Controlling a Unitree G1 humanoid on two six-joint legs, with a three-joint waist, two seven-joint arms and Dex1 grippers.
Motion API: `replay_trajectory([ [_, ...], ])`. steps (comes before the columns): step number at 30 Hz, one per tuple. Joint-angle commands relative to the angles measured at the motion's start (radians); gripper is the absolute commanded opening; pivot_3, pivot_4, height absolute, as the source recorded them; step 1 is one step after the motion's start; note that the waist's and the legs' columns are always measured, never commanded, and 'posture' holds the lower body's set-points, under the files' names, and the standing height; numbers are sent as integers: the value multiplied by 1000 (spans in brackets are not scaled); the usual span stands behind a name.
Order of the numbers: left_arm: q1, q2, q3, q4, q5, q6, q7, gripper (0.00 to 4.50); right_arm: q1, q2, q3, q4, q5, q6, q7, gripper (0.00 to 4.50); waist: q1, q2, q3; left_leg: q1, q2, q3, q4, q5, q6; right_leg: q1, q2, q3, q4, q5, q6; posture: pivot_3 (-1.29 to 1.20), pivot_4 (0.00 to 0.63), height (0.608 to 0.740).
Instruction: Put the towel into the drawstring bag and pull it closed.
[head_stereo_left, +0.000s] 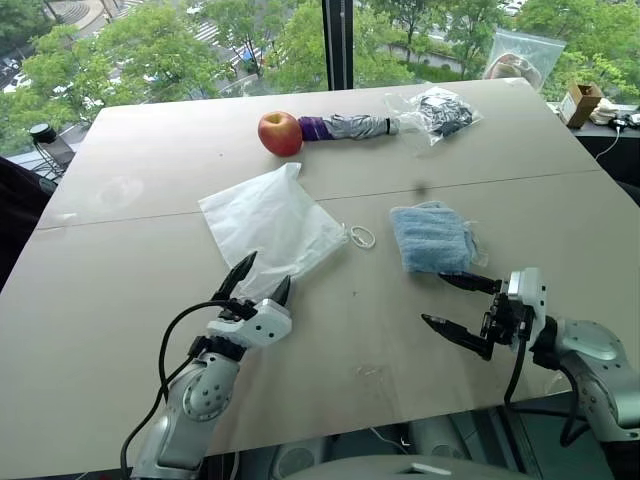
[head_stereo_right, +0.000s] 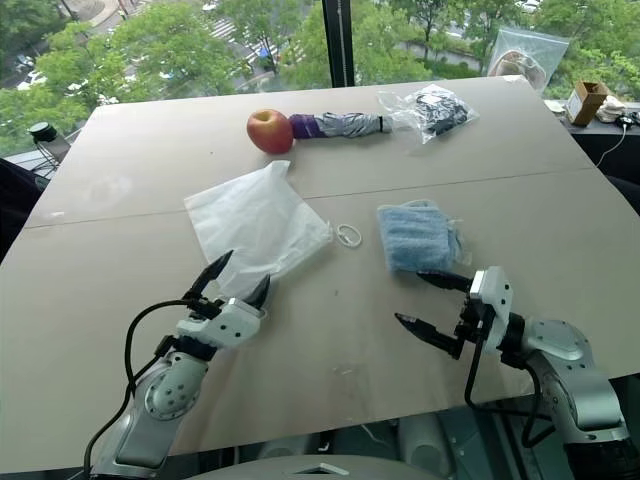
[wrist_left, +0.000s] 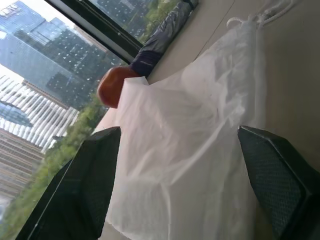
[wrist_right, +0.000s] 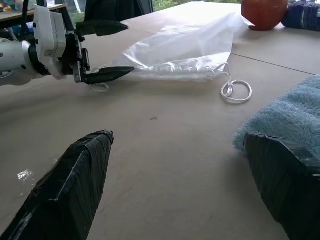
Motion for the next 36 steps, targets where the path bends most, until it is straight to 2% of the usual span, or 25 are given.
replay_trajectory([
  [1,-7,20,-5,-10,-54,-7,-43,3832,-11,1,-3,-34,13,-8,-6,4500,0,0,0,0,0,0,0,0,0,0,0,0,0,0,0,0,150,740],
  [27,-105,51,38,68,-25,54,9,3832,8,20,4,-17,0,-45,-22,4500,0,0,0,0,0,0,0,0,0,0,0,0,0,0,0,0,150,740],
  [30,-115,51,36,77,-20,45,27,3032,5,20,3,-13,0,-48,-22,4500,0,0,0,0,0,0,0,0,0,0,0,0,0,0,0,0,150,740],
  [36,-128,41,31,94,-29,43,61,290,4,21,2,-12,-3,-52,-22,4500,1,0,0,0,0,0,0,0,0,0,0,0,1,0,0,0,150,740],
])
